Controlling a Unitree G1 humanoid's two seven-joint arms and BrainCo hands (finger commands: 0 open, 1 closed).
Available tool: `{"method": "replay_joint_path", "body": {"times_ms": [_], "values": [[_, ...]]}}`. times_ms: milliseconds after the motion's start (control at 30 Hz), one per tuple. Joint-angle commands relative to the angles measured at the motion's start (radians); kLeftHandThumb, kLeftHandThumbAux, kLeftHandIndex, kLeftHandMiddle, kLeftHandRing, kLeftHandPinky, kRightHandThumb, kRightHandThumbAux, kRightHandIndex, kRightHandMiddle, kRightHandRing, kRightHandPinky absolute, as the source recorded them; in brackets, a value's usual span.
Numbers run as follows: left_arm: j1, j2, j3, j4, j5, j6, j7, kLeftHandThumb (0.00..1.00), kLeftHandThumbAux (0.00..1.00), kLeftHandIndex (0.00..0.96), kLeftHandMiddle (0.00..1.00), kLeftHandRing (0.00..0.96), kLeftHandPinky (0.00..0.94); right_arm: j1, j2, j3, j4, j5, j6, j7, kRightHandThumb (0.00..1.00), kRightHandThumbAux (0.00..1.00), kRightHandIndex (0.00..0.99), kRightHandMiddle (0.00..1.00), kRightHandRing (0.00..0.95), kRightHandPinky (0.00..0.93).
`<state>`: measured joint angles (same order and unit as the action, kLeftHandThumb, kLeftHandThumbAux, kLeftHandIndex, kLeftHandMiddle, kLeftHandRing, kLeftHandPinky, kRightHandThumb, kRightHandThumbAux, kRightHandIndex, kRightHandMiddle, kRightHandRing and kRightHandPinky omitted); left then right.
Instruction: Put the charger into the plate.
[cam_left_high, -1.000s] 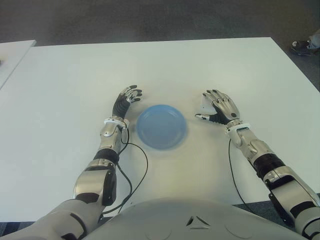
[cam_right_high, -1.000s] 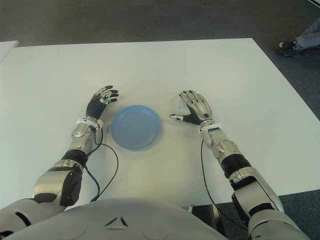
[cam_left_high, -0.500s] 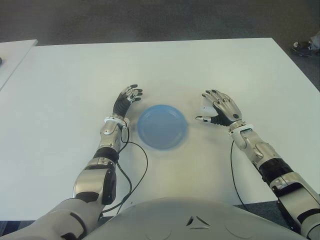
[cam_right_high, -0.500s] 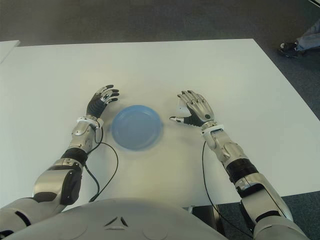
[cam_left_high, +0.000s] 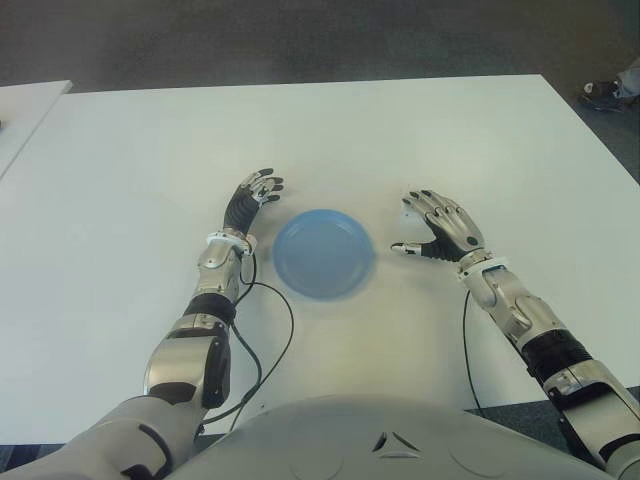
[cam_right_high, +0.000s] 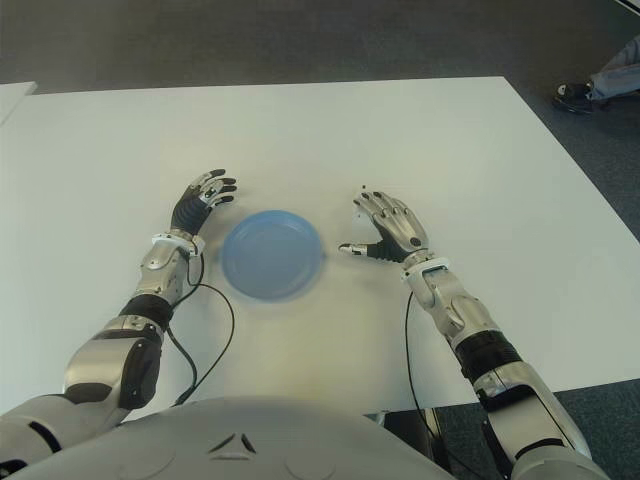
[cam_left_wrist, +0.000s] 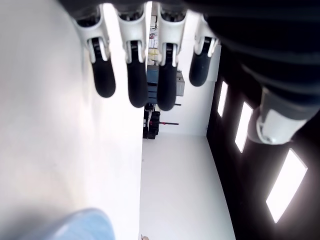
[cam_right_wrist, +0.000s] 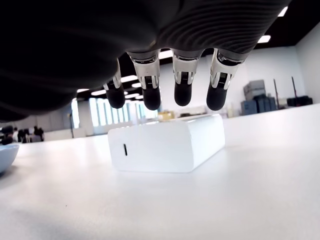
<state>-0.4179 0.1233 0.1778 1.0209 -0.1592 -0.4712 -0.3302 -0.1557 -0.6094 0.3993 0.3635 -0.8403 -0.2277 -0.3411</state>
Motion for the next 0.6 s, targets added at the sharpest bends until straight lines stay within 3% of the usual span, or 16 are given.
{"method": "replay_joint_path", "body": {"times_ms": [33, 433, 600], "values": [[0.017, 0.007, -0.003, 0.028, 0.008, 0.033, -0.011, 0.0, 0.502, 0.22, 0.303, 0.299, 0.279, 0.027, 0.001, -0.014, -0.023, 0.006, 0.004, 0.012, 0.296, 0.152, 0.0, 0.0, 0.0, 0.0], [0.016, 0.009, -0.003, 0.032, 0.01, 0.033, -0.009, 0.0, 0.509, 0.22, 0.304, 0.3, 0.279, 0.054, -0.007, -0.029, -0.066, -0.003, -0.016, 0.006, 0.279, 0.149, 0.0, 0.0, 0.0, 0.0], [0.015, 0.011, -0.004, 0.035, 0.011, 0.032, -0.011, 0.0, 0.509, 0.218, 0.302, 0.297, 0.275, 0.03, -0.009, -0.031, -0.044, -0.01, -0.024, -0.007, 0.283, 0.145, 0.0, 0.0, 0.0, 0.0]]}}
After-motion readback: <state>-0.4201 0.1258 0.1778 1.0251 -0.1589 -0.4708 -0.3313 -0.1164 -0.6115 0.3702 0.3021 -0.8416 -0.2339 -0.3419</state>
